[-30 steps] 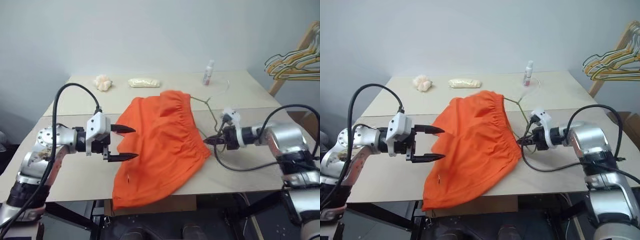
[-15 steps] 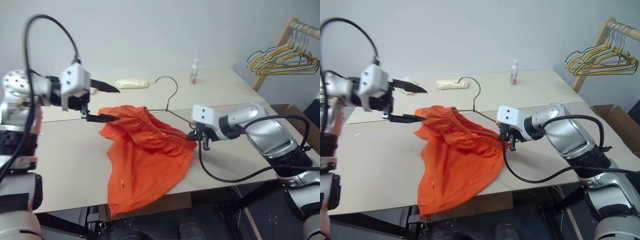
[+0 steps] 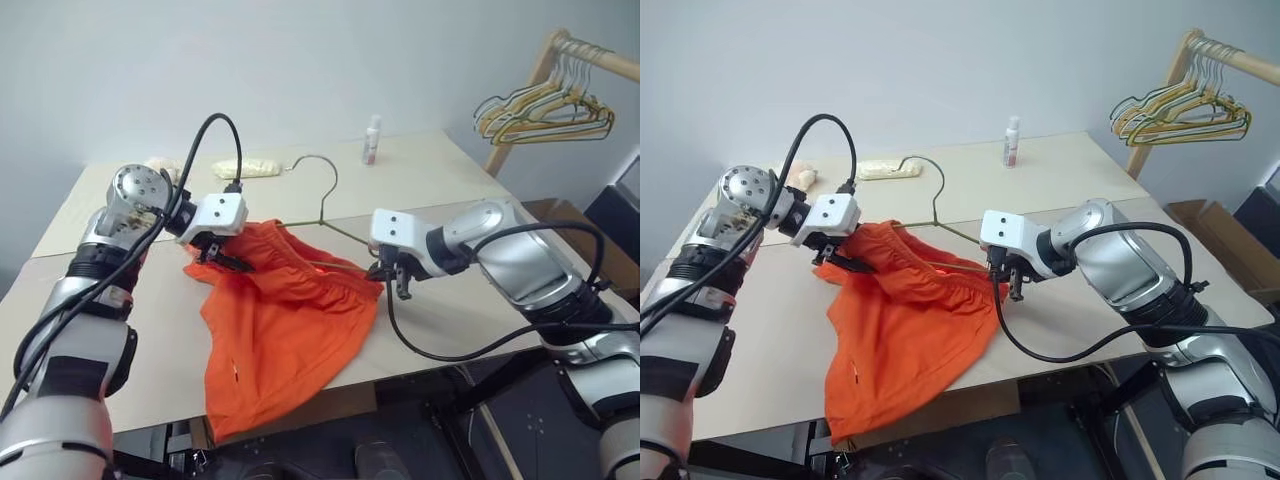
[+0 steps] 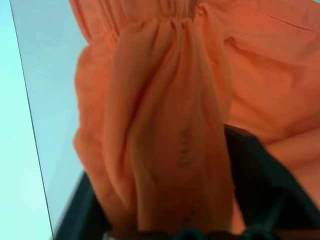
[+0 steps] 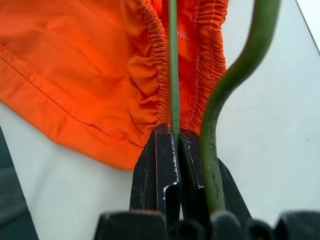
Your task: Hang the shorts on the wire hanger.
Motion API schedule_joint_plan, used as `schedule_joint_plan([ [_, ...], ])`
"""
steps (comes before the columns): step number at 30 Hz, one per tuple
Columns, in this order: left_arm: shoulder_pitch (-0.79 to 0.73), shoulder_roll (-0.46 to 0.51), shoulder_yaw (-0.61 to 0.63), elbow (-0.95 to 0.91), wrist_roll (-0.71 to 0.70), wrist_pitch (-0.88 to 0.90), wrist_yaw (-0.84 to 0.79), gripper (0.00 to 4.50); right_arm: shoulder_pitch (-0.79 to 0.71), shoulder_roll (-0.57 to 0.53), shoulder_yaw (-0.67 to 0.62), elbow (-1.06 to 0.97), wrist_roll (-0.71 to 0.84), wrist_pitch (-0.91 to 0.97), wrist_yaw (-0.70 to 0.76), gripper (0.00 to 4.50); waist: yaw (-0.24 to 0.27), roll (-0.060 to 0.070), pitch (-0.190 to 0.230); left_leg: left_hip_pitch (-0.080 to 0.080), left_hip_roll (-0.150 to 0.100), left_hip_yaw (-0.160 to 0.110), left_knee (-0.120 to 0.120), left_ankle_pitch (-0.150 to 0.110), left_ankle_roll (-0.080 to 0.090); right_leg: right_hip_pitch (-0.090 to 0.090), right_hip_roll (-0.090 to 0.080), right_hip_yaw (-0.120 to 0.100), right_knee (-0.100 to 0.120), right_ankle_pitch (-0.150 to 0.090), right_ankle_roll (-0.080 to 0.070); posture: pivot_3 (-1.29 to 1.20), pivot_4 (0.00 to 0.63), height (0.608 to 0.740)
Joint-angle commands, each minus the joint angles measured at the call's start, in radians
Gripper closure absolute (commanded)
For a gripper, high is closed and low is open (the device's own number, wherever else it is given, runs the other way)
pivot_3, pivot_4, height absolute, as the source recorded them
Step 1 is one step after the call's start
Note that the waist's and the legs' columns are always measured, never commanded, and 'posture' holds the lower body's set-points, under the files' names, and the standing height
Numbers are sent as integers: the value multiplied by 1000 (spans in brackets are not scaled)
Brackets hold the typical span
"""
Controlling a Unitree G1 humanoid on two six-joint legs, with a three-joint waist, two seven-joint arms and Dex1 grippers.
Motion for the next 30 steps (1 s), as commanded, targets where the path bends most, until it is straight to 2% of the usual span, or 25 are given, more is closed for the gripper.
schedule_joint_plan([
  [1,-27,0,39,10,1,-16,0,3314,-32,6,-29,-27,3,8,-7,4500,-3,0,0,0,0,0,0,0,0,0,0,0,0,0,0,-215,0,740],
  [3,-22,-1,41,6,-5,-9,-4,4024,-32,10,-34,-27,4,10,-13,4500,-5,0,0,0,0,0,0,0,0,0,0,0,0,0,0,-223,0,740],
  [5,-18,4,27,-2,-19,-4,-5,4492,-29,14,-41,-27,8,6,-15,4500,-10,0,0,0,0,0,0,0,0,0,0,0,0,0,0,-229,0,740],
  [8,-8,15,3,-22,-59,34,-5,4492,-7,5,-49,-44,-13,-54,-35,4500,-18,0,0,0,0,0,0,0,0,0,0,0,0,0,0,-242,0,740],
  [11,3,17,22,-30,-77,60,-5,4500,9,-11,-88,-35,-29,-27,-89,3662,-23,0,0,0,0,-1,0,0,0,0,0,0,0,0,0,-252,0,740],
  [16,27,31,51,-41,-120,113,-5,4500,106,-84,-316,-29,4,60,-201,1966,-21,0,0,0,0,-1,0,0,0,0,0,1,0,0,0,-264,0,740],
  [20,41,24,87,-52,-120,142,-5,4500,250,-133,-474,-79,40,112,-246,536,-23,0,0,-1,0,-1,0,0,1,0,-1,1,0,0,0,-276,0,740],
  [22,45,19,98,-56,-117,154,-5,4500,351,-135,-568,-113,82,152,-255,48,-22,0,0,0,0,-1,0,0,1,1,-1,1,0,0,0,-275,0,740],
  [25,50,17,100,-63,-114,159,-5,4500,500,-102,-680,-180,194,191,-221,48,-23,0,0,1,0,-1,0,0,1,2,-1,1,-1,0,0,-278,0,740],
  [26,50,13,101,-65,-112,161,-5,4500,544,-58,-696,-205,228,195,-235,48,-26,0,0,1,1,-1,0,-1,1,3,-1,2,-1,0,0,-281,0,740],
  [30,46,-4,109,-66,-103,167,-2,4500,626,131,-608,-265,267,175,-340,48,-47,-1,-1,2,1,-1,0,0,1,4,0,3,-1,0,0,-285,0,740],
])
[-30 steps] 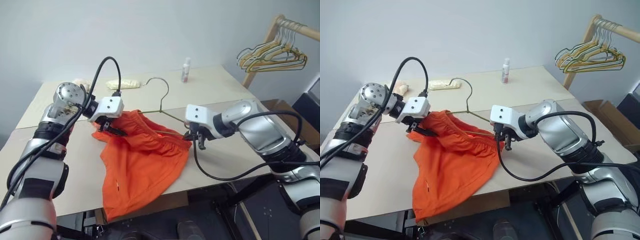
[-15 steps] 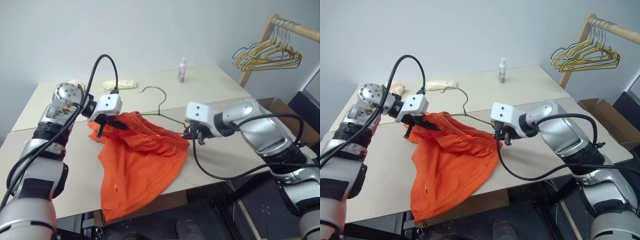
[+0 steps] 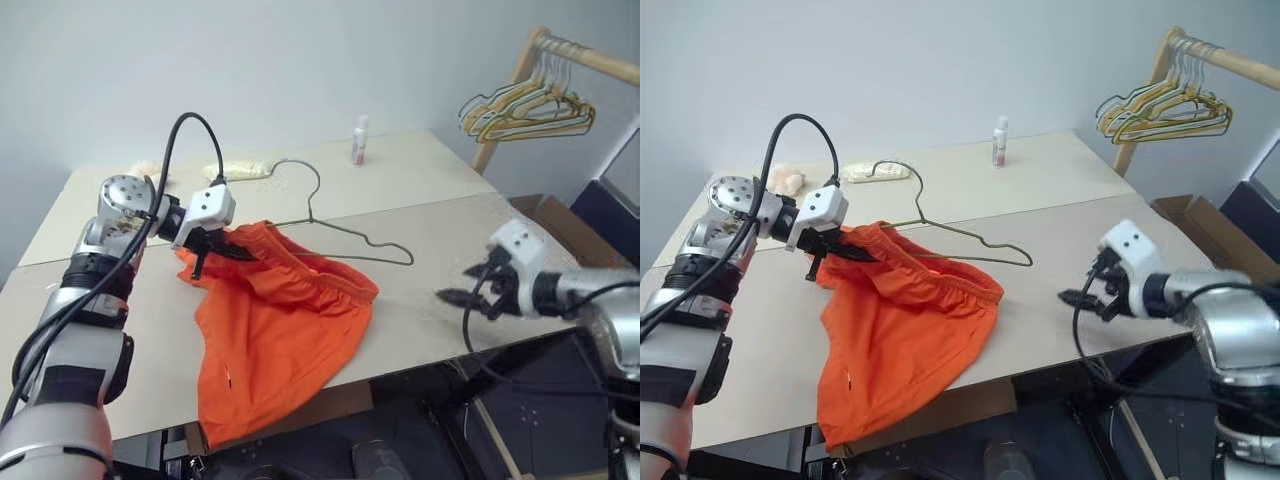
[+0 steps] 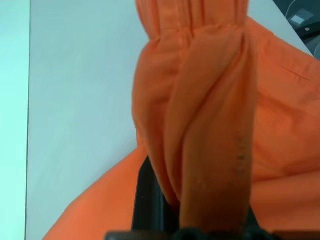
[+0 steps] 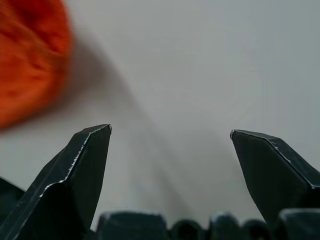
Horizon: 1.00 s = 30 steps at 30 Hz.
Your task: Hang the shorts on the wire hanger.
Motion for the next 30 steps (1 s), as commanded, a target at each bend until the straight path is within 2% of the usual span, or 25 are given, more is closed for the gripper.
schedule_joint_plan([
  [1,-21,-8,36,-29,-6,8,0,4500,1,151,88,-54,27,-36,-109,48,-10,0,0,1,0,0,0,0,0,0,0,0,0,0,0,-286,0,740],
  [5,-24,-14,41,-26,0,6,-1,4500,-72,309,198,81,-11,-57,-214,48,-29,0,0,1,0,0,-1,0,0,-1,1,2,1,0,0,-283,0,740],
  [8,-24,-12,43,-35,-1,10,-3,4500,-107,357,222,174,-10,-59,-243,651,-33,0,0,1,-1,0,0,0,0,-1,1,2,2,0,0,-273,0,740],
  [13,-22,1,50,-39,3,10,3,4500,-103,345,175,147,55,-55,-225,2357,-31,0,0,-1,-2,-3,0,0,0,-1,1,1,2,0,0,-257,0,740],
  [19,-18,12,65,-40,5,22,20,4500,-76,282,165,99,106,-53,-203,4490,-30,0,0,0,-1,-3,0,0,0,-1,1,0,2,0,0,-252,0,740],
  [23,-5,24,83,-40,1,71,43,4500,-94,234,152,77,107,-58,-221,4490,-31,0,0,0,-1,-3,0,0,0,0,1,0,2,0,0,-251,0,740],
  [27,-9,2,109,-15,2,204,155,4500,-83,133,252,-40,35,-104,-235,4490,-28,0,0,0,-1,-3,0,0,0,-1,1,0,2,0,1,-253,0,740],
  [30,10,-7,105,-64,-7,286,180,4500,-74,78,327,-115,-8,-148,-232,4490,-27,0,0,0,-1,-3,0,0,0,-1,1,0,2,0,1,-255,0,740],
])
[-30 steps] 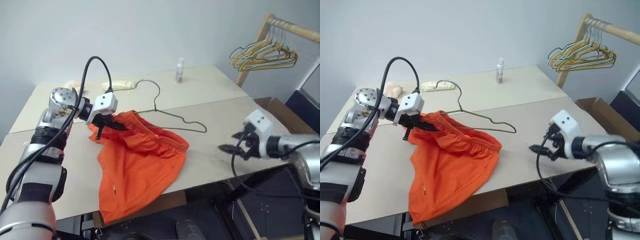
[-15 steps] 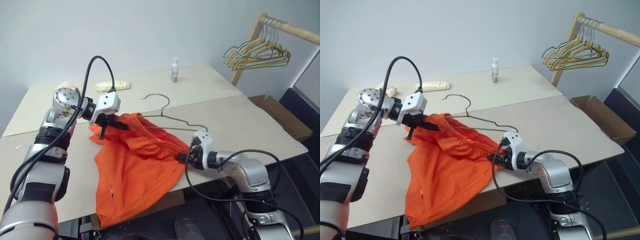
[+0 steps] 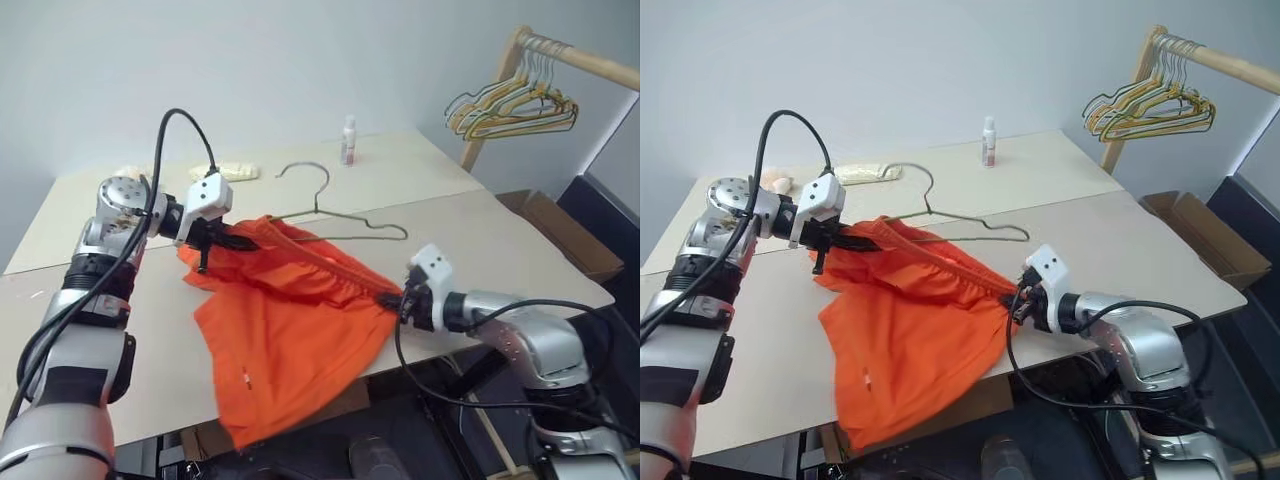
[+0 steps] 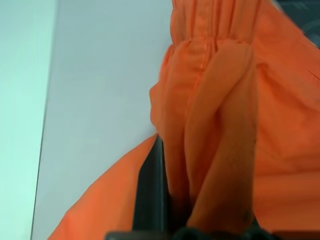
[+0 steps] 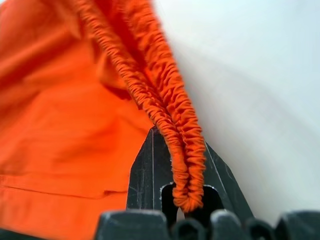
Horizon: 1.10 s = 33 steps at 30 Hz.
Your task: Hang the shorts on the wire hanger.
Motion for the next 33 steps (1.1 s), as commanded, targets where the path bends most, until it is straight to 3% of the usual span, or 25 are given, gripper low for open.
schedule_joint_plan([
  [1,15,9,41,-84,-23,99,25,4500,-6,-35,46,-84,-29,-39,0,4490,-1,0,0,0,0,0,0,0,0,0,0,0,0,0,0,-256,0,740],
  [12,66,109,118,-184,-175,216,-124,4500,-15,-101,-111,133,68,-56,94,4490,8,0,0,0,0,0,0,0,0,1,0,0,-1,0,0,-237,0,740],
  [19,148,281,-18,-268,-327,199,-141,4500,-107,-172,-125,328,68,-129,194,4490,13,0,0,1,0,0,0,0,0,1,0,1,0,0,0,-217,0,740],
  [23,149,248,8,-222,-247,160,-138,4500,-136,-211,-104,359,59,-154,242,4490,41,0,0,1,0,0,0,0,0,1,0,1,-1,0,0,-215,0,740],
  [33,148,123,178,-276,-376,310,2,4500,-109,-210,-54,356,36,-170,251,4490,73,0,0,0,0,0,1,0,0,0,-1,1,-1,0,0,-214,0,740],
])
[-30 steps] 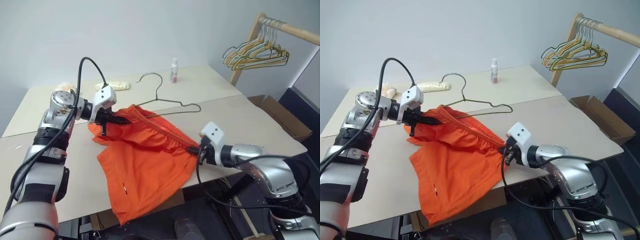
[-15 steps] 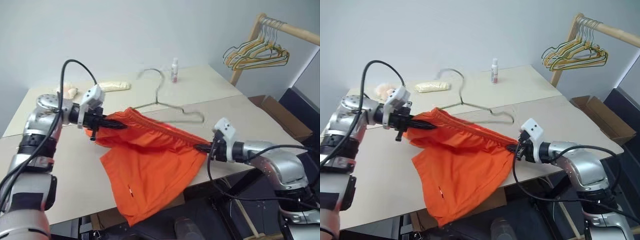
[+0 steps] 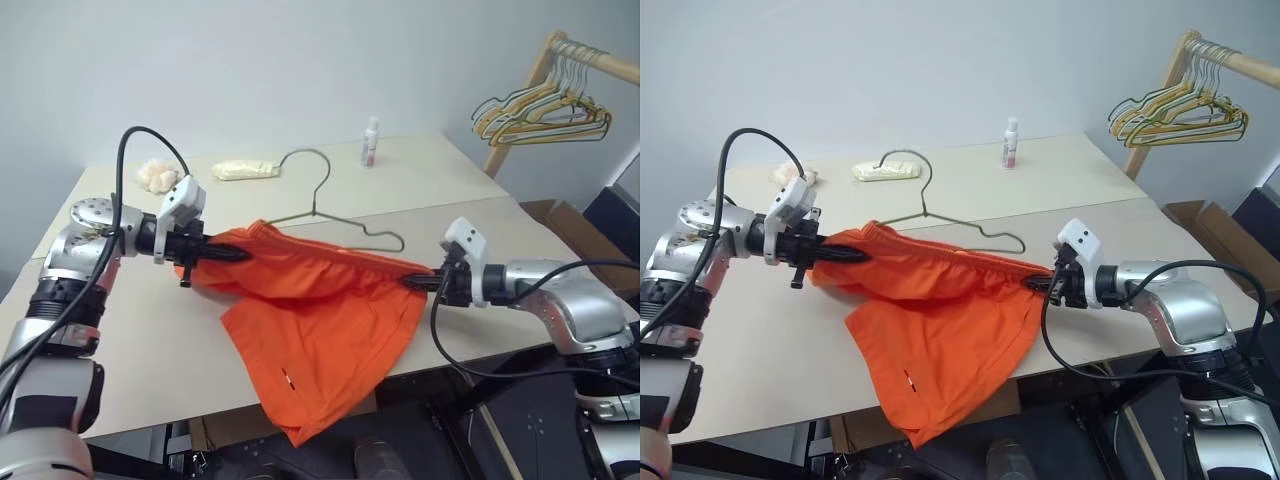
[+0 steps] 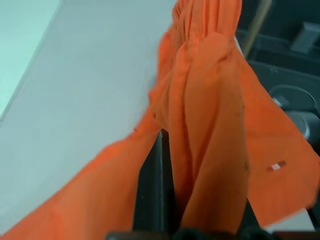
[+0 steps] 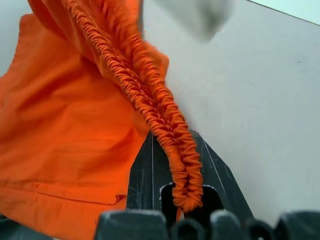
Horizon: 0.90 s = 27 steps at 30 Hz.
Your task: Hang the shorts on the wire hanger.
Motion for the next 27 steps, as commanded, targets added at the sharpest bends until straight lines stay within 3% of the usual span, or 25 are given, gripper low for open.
schedule_joint_plan([
  [1,-3,39,112,-52,-76,81,-18,4500,9,-34,-15,36,-44,-3,-20,4490,-2,0,0,0,0,0,0,0,0,0,0,0,0,0,0,-213,0,740],
  [10,58,123,69,-162,-147,129,-127,4500,-29,-42,9,135,-64,-42,0,4490,-3,0,0,1,0,1,0,0,0,0,0,1,0,0,0,-202,0,740],
  [19,63,114,52,-122,3,45,-81,4500,-43,-63,14,168,-66,-64,18,4490,6,0,0,1,0,1,0,0,0,0,0,0,0,0,0,-197,0,740],
  [27,70,112,44,-101,57,3,-73,4500,-28,-101,0,158,-58,-98,49,4490,4,0,0,1,0,1,0,0,0,0,0,0,0,0,0,-201,0,740],
])
